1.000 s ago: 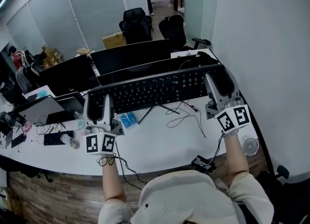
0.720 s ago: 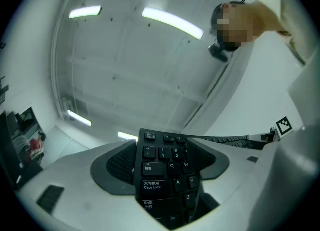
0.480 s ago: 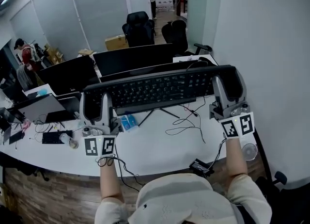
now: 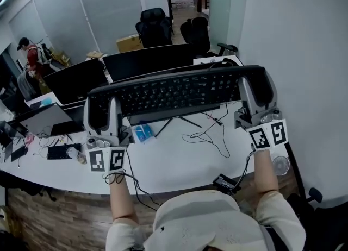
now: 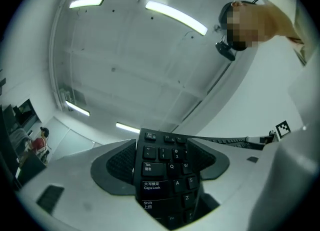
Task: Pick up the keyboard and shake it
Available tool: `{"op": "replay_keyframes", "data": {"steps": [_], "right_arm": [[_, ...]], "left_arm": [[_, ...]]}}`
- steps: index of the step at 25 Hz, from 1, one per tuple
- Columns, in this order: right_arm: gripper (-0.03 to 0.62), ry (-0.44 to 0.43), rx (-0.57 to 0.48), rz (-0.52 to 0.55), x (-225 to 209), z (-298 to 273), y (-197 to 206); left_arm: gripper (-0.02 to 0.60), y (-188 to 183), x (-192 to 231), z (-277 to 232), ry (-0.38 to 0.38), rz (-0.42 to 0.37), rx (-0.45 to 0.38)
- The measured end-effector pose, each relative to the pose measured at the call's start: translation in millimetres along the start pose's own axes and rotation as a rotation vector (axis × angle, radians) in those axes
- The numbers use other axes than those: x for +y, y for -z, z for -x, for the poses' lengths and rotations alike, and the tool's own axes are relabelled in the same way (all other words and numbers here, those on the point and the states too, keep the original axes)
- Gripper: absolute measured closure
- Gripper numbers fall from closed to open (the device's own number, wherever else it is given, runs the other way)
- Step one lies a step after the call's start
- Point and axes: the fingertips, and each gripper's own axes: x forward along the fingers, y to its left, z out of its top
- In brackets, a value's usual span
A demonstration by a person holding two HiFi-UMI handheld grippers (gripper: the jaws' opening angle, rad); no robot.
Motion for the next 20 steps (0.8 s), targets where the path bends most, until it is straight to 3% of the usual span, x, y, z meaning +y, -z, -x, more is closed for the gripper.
{"op": "replay_keyframes", "data": {"steps": [2,5,6,11,12,15,16,20], "right_arm": [[0.315,-0.007,-0.03,0.003,2.0,1.8,-0.7],[0.315,-0.048,-0.193,0.057,15.5,27.1,-30.3],[0.315,-0.048,-0.183,0.052,15.5,28.2,-30.7],[0.313,0.018,0.051,-0.03,-1.0,3.7,17.4],[0.315,0.011,0.031,-0.028,0.1,5.9,15.2],[0.315,-0.054,-0.21,0.063,18.0,31.2,-31.0],[0.315,-0.067,-0.241,0.074,20.5,33.7,-39.9],[0.315,-0.028,-0.088,0.017,9.5,9.3,-16.7]], "left_arm": [[0.279,-3.7,-2.6,3.0,-0.002,-0.016,-0.033],[0.279,-33.9,-17.4,25.8,0.034,-0.062,-0.17],[0.279,-34.2,-16.6,26.7,0.037,-0.06,-0.162],[0.279,11.1,1.9,5.2,-0.014,-0.003,0.038],[0.279,7.4,-0.7,7.9,-0.014,-0.015,0.015],[0.279,-33.3,-18.5,30.6,0.031,-0.075,-0.187],[0.279,-41.3,-20.4,32.6,0.041,-0.081,-0.213],[0.279,-21.6,-6.8,12.4,0.004,-0.047,-0.087]]}}
